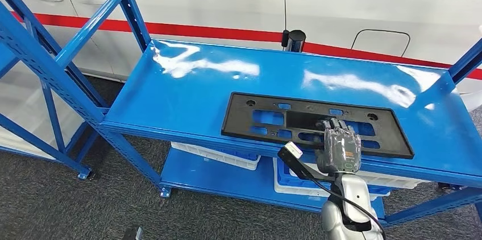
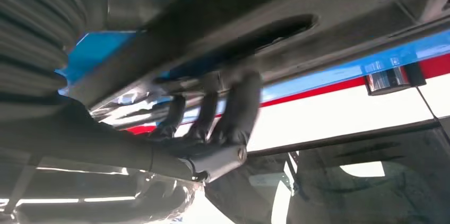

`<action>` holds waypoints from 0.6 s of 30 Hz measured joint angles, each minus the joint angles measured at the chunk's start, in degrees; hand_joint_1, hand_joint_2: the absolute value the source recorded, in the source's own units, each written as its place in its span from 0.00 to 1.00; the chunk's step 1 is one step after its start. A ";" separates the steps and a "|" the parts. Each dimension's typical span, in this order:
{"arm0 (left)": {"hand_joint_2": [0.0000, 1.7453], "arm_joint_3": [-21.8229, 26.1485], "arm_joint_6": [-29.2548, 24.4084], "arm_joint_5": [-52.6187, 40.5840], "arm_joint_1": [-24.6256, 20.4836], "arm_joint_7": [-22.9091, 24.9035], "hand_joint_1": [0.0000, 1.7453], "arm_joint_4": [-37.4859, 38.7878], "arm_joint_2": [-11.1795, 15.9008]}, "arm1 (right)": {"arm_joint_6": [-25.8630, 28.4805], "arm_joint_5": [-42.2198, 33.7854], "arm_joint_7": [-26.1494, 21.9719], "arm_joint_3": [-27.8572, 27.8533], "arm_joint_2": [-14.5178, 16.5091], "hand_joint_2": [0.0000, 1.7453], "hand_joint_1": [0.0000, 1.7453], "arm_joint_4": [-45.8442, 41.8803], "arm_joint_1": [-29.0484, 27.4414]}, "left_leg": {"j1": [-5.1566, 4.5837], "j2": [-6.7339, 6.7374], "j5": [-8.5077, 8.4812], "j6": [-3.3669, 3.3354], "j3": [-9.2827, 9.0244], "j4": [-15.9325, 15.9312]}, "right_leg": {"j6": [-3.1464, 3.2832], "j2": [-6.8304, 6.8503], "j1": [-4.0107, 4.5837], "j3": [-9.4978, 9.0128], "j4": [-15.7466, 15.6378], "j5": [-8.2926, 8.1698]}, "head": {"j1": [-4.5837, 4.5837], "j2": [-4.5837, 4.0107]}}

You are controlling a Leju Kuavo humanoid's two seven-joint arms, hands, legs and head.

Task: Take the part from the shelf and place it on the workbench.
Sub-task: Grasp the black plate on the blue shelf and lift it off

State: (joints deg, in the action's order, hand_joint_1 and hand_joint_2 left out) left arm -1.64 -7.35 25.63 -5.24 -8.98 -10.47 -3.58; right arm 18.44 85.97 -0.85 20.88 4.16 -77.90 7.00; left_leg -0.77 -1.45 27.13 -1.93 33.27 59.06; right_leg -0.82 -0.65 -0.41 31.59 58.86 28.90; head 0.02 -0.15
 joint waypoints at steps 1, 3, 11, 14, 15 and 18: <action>1.00 0.00 0.03 0.01 0.00 0.00 0.00 0.00 0.00 | 0.01 0.00 -0.03 0.01 0.01 1.00 1.00 0.00 0.05 | 0.00 0.00 0.00 0.00 0.00 0.00 | 0.00 0.00 0.00 0.00 0.00 0.00 | 0.00 0.00; 1.00 0.00 0.11 0.01 0.02 0.00 0.00 0.00 -0.02 | 0.01 0.01 -0.10 0.01 0.01 1.00 1.00 0.01 0.18 | 0.00 0.00 0.00 0.00 -0.01 0.00 | 0.00 0.00 0.00 -0.02 0.00 0.00 | -0.01 0.00; 1.00 0.00 1.00 0.27 0.24 -0.01 0.00 0.00 -0.16 | 0.07 0.10 -0.52 0.03 -0.11 1.00 1.00 0.02 0.20 | 0.00 -0.02 0.00 0.00 -0.10 0.00 | 0.00 0.00 0.00 -0.11 0.00 0.00 | 0.00 0.00; 1.00 0.00 1.80 0.43 0.30 -0.31 0.00 0.00 -0.21 | -0.06 0.10 -0.56 0.03 -0.20 1.00 1.00 0.02 0.16 | 0.00 -0.02 0.00 0.00 -0.11 0.00 | 0.00 0.00 0.00 -0.12 -0.01 0.00 | 0.00 0.00; 1.00 0.00 2.13 0.50 0.32 -0.52 0.00 0.00 -0.22 | -0.14 0.10 -0.57 0.03 -0.22 1.00 1.00 0.02 0.15 | 0.00 -0.02 0.00 0.00 -0.12 0.00 | 0.00 0.00 -0.01 -0.13 -0.01 0.00 | 0.01 0.00; 1.00 0.00 2.39 0.83 0.34 -0.85 0.00 0.00 -0.34 | -0.37 0.18 -0.60 0.06 -0.27 1.00 1.00 0.02 0.13 | 0.00 -0.02 0.00 0.00 -0.15 0.00 | 0.00 0.00 -0.01 -0.16 -0.01 0.00 | 0.01 0.00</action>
State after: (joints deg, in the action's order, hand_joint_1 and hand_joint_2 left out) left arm -1.64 -4.96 26.46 -4.89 -9.84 -10.47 -3.92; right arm 18.07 86.15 -1.45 20.94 3.90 -77.88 7.13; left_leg -0.77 -1.46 27.13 -1.93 33.12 59.06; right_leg -0.82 -0.65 -0.42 31.43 58.85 28.90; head 0.02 -0.15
